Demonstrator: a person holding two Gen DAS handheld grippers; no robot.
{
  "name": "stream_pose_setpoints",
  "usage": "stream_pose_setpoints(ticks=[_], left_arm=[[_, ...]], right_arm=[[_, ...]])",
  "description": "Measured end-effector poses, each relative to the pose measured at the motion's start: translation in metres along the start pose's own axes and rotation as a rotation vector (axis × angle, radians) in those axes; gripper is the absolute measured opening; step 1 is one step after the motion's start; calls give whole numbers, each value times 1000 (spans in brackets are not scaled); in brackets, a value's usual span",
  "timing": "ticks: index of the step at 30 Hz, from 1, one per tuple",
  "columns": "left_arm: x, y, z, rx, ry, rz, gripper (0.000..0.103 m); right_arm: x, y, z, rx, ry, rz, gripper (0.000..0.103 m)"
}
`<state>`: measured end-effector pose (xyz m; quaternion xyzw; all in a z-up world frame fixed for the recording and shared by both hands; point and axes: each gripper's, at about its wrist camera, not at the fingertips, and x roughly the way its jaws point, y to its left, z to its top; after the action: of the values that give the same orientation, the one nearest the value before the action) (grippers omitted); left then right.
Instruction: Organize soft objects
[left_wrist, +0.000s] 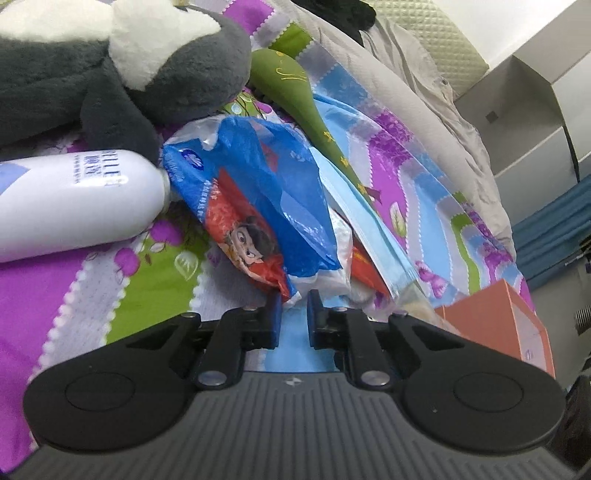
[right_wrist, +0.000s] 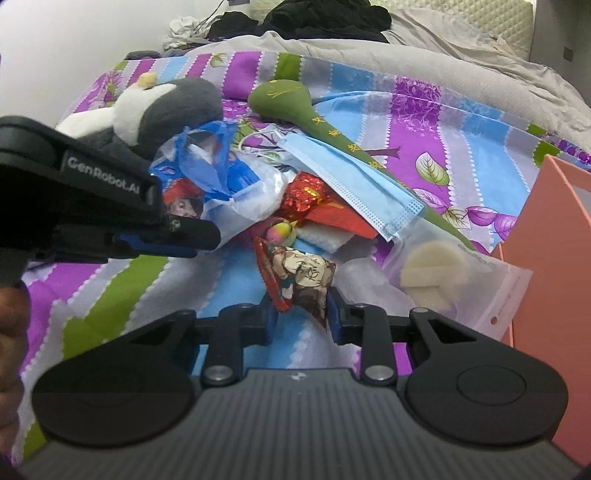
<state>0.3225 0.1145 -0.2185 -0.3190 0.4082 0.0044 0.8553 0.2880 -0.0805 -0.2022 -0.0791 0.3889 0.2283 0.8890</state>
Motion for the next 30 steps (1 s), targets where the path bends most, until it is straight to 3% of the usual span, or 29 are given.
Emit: stream_pose_setpoints(ticks=[14,30], left_arm=[[-78,0,-51,101,38,13,14],[-156,20,-137,178,109,15,13]], right_arm=[[-68,18,-33,-41,26,-41,31],[-128,40,-91,-57,77,-99,31]])
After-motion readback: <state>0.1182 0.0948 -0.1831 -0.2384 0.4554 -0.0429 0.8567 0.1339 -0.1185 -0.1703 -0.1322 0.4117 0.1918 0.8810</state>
